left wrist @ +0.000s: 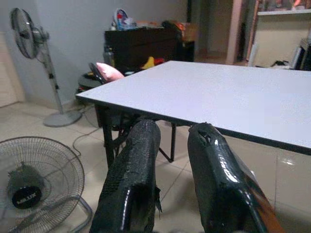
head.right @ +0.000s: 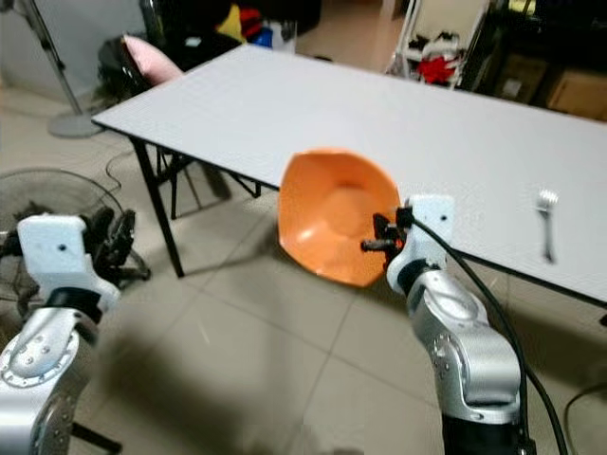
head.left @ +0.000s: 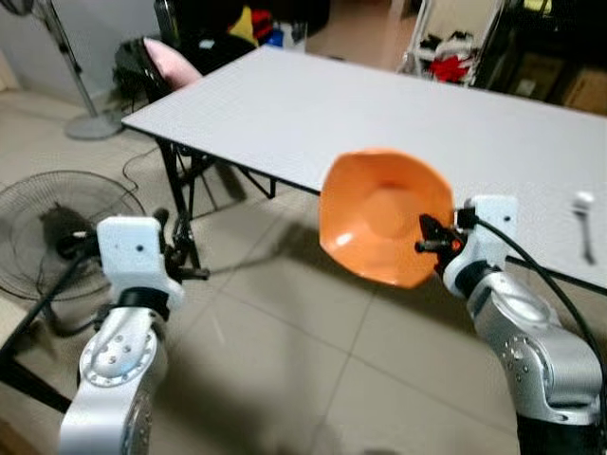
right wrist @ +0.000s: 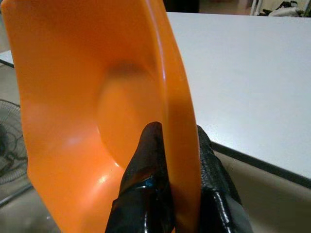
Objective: Setting the table
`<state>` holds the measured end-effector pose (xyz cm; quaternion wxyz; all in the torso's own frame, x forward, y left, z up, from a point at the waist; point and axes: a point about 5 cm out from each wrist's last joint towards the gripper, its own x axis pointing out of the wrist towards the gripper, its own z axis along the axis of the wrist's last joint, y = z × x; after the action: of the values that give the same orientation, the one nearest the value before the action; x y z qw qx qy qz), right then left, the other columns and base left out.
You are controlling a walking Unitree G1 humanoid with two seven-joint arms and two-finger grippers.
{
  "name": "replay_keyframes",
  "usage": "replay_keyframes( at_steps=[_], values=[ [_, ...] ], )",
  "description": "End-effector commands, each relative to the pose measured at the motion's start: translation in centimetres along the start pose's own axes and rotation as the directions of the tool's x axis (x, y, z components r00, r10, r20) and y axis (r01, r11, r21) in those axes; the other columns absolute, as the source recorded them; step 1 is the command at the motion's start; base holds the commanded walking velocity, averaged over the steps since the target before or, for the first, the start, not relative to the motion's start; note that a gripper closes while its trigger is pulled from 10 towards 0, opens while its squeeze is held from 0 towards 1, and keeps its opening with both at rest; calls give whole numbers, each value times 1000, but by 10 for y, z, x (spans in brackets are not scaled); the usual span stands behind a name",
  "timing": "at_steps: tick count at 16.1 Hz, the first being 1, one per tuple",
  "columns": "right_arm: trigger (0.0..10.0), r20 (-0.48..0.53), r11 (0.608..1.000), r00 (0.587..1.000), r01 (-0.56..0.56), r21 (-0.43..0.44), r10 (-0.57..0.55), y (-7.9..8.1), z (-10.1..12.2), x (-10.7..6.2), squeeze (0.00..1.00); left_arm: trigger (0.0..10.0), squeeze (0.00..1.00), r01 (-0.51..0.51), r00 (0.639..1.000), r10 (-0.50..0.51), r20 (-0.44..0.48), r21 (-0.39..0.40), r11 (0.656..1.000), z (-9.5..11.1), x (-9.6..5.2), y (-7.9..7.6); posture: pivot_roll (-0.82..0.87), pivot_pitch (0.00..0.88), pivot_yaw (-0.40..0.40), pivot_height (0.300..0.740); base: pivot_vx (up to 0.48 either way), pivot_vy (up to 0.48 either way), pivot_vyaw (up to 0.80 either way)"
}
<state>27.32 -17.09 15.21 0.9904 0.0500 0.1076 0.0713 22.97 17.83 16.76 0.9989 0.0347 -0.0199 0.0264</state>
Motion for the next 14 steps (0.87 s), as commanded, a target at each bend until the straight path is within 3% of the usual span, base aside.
replay_keyframes(
  at_steps=[1, 7, 11, 14],
  values=[
    [10000, 23, 1000, 1000, 19, -4, -19, -5, 4, -2, 0, 10000, 0, 11, 1000, -11, -1, -3, 1000, 0, 1, -3, -111, 0, 26, 740, 0, -439, 0],
    [10000, -11, 994, 998, 69, 83, -68, -11, -5, -5, 0, 10000, 0, 13, 1000, -13, -10, 6, 1000, -2, 1, 0, -114, 0, 39, 740, 0, -438, 0],
    [10000, -8, 993, 996, 87, 74, -87, -14, -2, -6, 0, 10000, 0, -2, 1000, 2, -7, -18, 1000, -3, 4, 0, -124, 0, 47, 740, 0, 0, 0],
    [10000, 20, 994, 996, 85, 67, -86, -12, 5, -5, 0, 10000, 0, 50, 998, -50, 27, -10, 999, 0, 6, -4, -124, 0, 48, 740, 184, 0, -750]
  ],
)
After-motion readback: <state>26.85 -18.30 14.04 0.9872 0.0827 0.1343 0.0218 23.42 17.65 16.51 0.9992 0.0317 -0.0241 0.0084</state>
